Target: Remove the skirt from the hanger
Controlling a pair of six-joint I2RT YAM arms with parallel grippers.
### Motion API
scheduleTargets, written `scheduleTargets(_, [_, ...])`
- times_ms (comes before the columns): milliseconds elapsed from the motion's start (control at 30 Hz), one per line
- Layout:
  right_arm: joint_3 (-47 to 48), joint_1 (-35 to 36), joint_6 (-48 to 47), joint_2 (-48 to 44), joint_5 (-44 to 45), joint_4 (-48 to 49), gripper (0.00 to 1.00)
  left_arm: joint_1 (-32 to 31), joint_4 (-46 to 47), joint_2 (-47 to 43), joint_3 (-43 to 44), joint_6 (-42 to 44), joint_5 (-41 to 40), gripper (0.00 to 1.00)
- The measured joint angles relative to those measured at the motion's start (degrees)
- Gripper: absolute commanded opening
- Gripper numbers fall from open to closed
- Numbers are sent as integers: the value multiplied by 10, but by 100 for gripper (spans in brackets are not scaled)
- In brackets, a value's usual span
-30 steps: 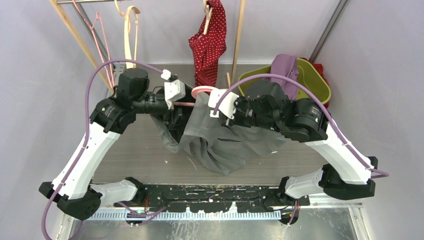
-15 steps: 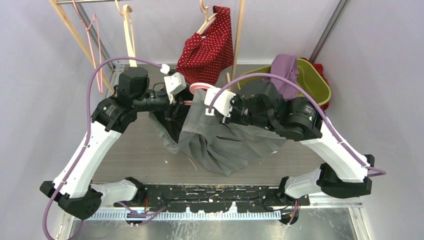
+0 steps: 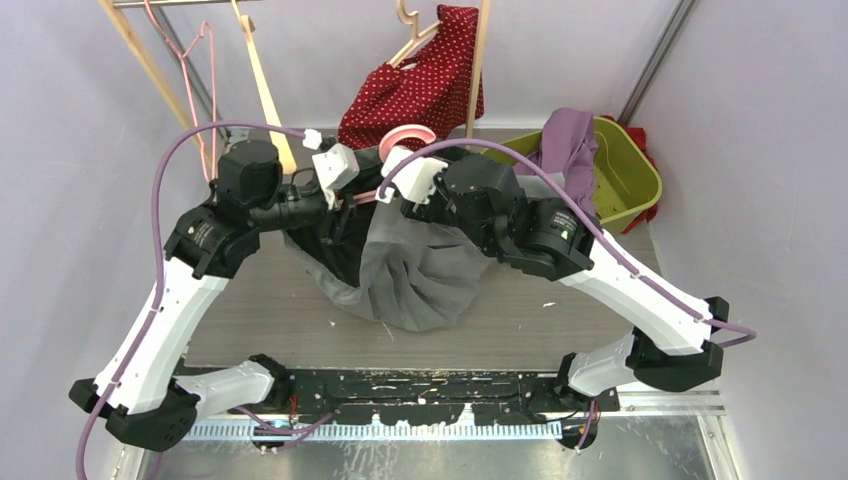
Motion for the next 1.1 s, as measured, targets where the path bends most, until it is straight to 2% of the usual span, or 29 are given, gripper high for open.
scheduleTargets(233, [21,4,-5,4,25,18,85,-1,0,-7,-1,-4,-75,0])
scheduleTargets(433, [97,18,38,2,-5,12,87,-1,-2,-3,-1,-1,-172,0])
scheduleTargets(567, [108,21,70,-5,-24,31,87,-2,-9,3,0,5,-215,0])
scheduleTargets(833, [85,20,115,30,-45,85,84,-2,-17,8,6,11,-246,0])
scheduleTargets(1100, [50,21,202,57,-71,127,81,-2,-14,8,7,10,-276,0])
